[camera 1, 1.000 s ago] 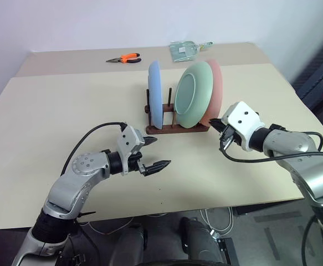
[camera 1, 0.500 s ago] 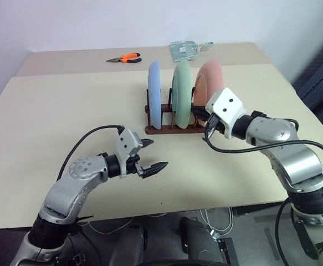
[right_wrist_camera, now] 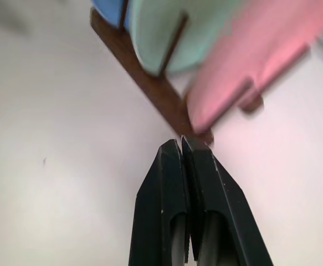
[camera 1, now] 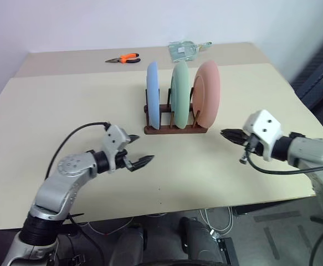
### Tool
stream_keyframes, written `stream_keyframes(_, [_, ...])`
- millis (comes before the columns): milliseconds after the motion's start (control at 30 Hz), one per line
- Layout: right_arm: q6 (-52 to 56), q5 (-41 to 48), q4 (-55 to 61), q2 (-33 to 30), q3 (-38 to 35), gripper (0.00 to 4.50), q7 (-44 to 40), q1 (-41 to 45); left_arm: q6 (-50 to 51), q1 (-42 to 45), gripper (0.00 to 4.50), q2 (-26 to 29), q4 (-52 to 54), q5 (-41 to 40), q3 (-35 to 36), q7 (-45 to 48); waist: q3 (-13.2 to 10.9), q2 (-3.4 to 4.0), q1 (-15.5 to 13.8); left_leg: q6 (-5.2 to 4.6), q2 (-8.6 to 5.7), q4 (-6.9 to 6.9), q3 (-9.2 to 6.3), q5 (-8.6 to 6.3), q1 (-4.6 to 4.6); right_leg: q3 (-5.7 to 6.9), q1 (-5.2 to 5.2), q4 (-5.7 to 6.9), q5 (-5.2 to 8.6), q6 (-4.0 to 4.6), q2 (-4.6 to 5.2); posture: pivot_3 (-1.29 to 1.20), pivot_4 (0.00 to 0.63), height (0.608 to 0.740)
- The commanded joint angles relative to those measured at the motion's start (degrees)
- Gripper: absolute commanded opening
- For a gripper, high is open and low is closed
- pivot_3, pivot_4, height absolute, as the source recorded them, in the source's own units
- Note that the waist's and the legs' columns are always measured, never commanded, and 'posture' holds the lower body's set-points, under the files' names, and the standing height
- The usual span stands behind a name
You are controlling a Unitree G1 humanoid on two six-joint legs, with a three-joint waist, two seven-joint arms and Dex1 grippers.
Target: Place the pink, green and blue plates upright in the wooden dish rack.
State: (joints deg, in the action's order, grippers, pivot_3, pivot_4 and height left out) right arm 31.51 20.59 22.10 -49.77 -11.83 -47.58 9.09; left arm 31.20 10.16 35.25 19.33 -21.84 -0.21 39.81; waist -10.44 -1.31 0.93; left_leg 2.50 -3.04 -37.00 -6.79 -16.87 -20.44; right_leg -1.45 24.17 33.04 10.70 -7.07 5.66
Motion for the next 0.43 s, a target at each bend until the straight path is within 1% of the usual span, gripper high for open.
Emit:
stream_keyframes(33, [-3.62, 2.31, -5.71, 2.66, -6.59, 0.06, 1.54, 1.41, -4.24, -3.14, 4.50, 2.15, -2.31, 2.12, 6.74, -1.68, 0.00, 0.00, -0.05, 0.00, 0.00, 0.01, 0.00, 0.00, 0.02, 0.00, 0.00, 0.00, 0.00, 0.00, 0.00, 0.00, 0.150, 0.740])
stream_keyframes(133, [-6.51, 3.45, -12.24, 4.66, -8.22, 0.06, 0.44, 2.81, -5.64, -5.36, 4.50, 2.95, -4.48, 3.40, 10.02, -3.45, -0.01, 0.02, -0.25, 0.00, 0.00, 0.01, -0.01, 0.00, 0.00, 0.00, 0.01, 0.01, -0.01, 0.01, 0.00, 0.00, 0.150, 0.740])
stream_keyframes(233, [-10.27, 2.00, -16.34, 5.38, -6.51, 0.06, -0.95, 2.55, -6.79, -8.24, 4.50, 2.90, -4.68, 3.70, 12.47, -4.04, -0.01, 0.01, -0.48, 0.00, -0.02, -0.03, -0.01, 0.00, -0.04, 0.00, -0.02, -0.04, -0.01, 0.01, 0.03, 0.00, 0.150, 0.740])
stream_keyframes(433, [-14.21, -0.53, -21.11, 6.56, -2.42, 0.06, -1.16, 4.73, -6.97, -10.56, 4.50, 0.81, -2.37, 3.81, 12.75, -5.87, -0.01, 0.01, -0.33, 0.01, -0.02, -0.02, -0.01, 0.00, -0.02, 0.00, -0.02, -0.01, -0.01, 0.01, 0.05, 0.00, 0.150, 0.740])
